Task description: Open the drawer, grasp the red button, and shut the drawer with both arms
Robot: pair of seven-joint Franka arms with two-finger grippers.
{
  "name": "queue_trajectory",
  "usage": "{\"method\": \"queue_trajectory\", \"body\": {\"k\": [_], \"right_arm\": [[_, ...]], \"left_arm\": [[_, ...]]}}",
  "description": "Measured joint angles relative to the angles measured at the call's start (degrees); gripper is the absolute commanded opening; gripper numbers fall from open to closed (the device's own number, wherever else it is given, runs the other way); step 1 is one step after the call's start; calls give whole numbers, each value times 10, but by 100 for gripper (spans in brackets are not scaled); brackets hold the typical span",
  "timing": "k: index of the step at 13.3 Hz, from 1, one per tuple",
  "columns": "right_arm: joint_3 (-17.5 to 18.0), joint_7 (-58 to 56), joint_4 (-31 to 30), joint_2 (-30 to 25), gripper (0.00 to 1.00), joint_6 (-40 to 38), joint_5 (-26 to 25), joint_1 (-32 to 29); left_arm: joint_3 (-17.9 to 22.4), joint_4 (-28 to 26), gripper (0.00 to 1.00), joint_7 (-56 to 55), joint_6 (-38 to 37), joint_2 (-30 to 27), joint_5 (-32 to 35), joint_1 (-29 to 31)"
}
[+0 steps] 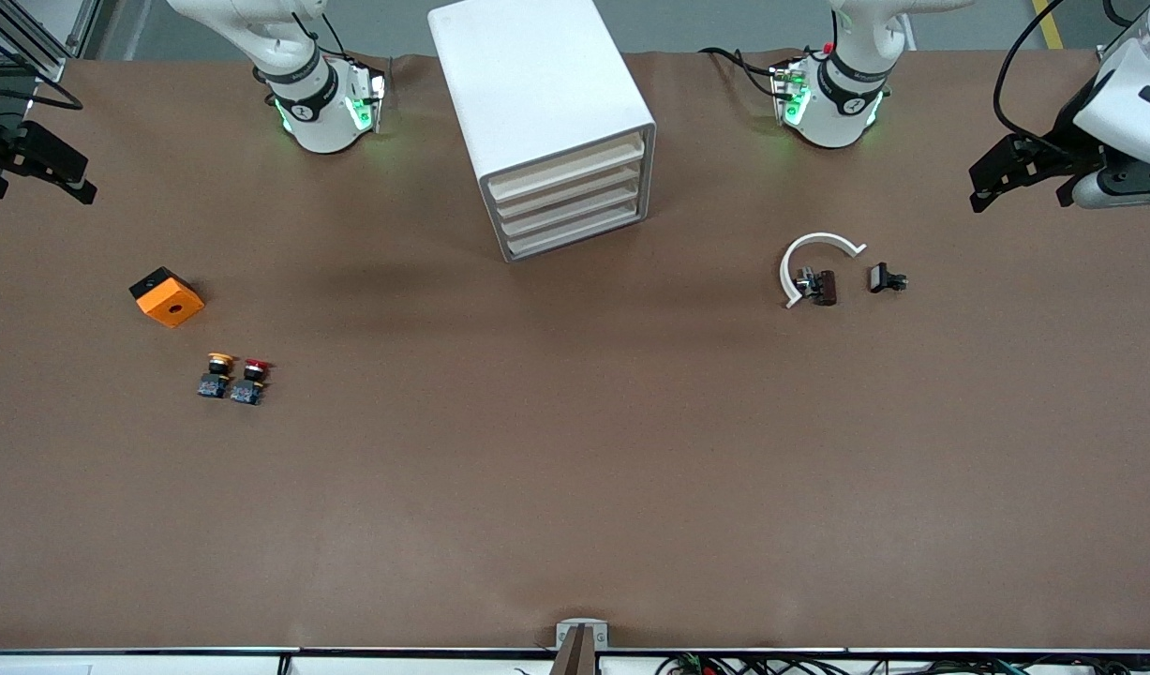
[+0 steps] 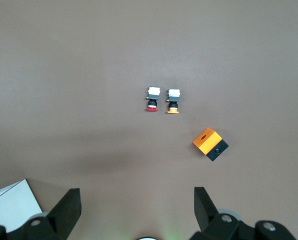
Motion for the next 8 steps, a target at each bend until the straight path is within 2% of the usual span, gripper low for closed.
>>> {"method": "queue_trajectory", "body": {"k": [4, 8], "right_arm": [[1, 0, 0, 1, 100, 0, 2, 0], [1, 0, 2, 1, 100, 0, 2, 0]], "left_arm": [[2, 11, 100, 0, -4, 3, 0, 1], [2, 43, 100, 0, -38, 19, 0, 1]]}}
